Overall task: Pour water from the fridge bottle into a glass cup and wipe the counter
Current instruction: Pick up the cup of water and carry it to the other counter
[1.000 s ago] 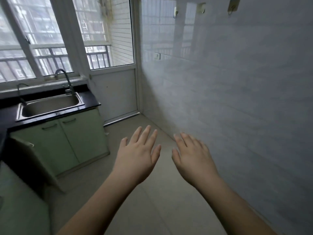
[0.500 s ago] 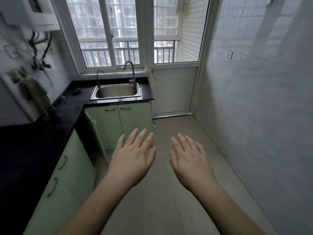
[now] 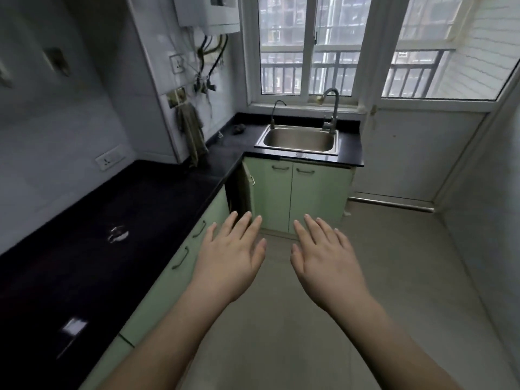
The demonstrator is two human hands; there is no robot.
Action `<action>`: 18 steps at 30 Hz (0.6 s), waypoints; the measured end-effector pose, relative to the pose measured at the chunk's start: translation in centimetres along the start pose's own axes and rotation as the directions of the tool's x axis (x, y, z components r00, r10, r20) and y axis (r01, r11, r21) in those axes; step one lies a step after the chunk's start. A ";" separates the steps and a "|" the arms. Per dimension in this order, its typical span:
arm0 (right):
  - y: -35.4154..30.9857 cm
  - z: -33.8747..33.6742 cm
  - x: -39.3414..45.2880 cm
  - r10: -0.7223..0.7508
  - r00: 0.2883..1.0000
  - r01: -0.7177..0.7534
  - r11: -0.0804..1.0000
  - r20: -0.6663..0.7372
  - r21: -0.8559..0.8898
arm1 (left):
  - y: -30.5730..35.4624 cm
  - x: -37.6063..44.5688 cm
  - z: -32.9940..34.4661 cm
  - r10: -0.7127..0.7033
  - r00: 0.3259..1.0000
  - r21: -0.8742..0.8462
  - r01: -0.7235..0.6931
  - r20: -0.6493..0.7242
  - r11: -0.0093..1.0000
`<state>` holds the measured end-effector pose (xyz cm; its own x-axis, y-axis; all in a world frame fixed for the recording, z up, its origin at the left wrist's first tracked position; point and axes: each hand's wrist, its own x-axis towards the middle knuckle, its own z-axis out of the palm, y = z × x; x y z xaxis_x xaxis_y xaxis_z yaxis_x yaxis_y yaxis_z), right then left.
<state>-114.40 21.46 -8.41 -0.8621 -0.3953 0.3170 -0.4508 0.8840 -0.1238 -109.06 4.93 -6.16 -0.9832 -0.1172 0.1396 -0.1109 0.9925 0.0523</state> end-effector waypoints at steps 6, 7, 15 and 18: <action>-5.7 3.1 5.2 -0.137 0.990 0.137 0.990 -0.015 0.031 | -7.0 1.0 0.8 -0.135 0.991 0.021 0.135 -0.005 0.991; -6.7 3.6 6.0 -0.159 0.987 0.159 0.987 -0.019 0.032 | -8.0 1.3 1.0 -0.157 0.988 0.015 0.157 0.006 0.988; -15.2 6.7 13.1 -0.296 0.955 0.296 0.954 -0.020 0.040 | -17.5 3.8 0.8 -0.246 0.969 0.023 0.245 0.008 0.969; -17.7 7.6 15.2 -0.330 0.944 0.330 0.943 -0.013 0.048 | -20.0 4.6 0.8 -0.270 0.963 0.024 0.270 -0.002 0.962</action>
<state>-121.30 -2.06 -8.57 -0.6624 -0.6614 0.3520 -0.7206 0.6909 -0.0578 -111.43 -15.46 -7.36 -0.9163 -0.3813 0.1226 -0.3761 0.9244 0.0643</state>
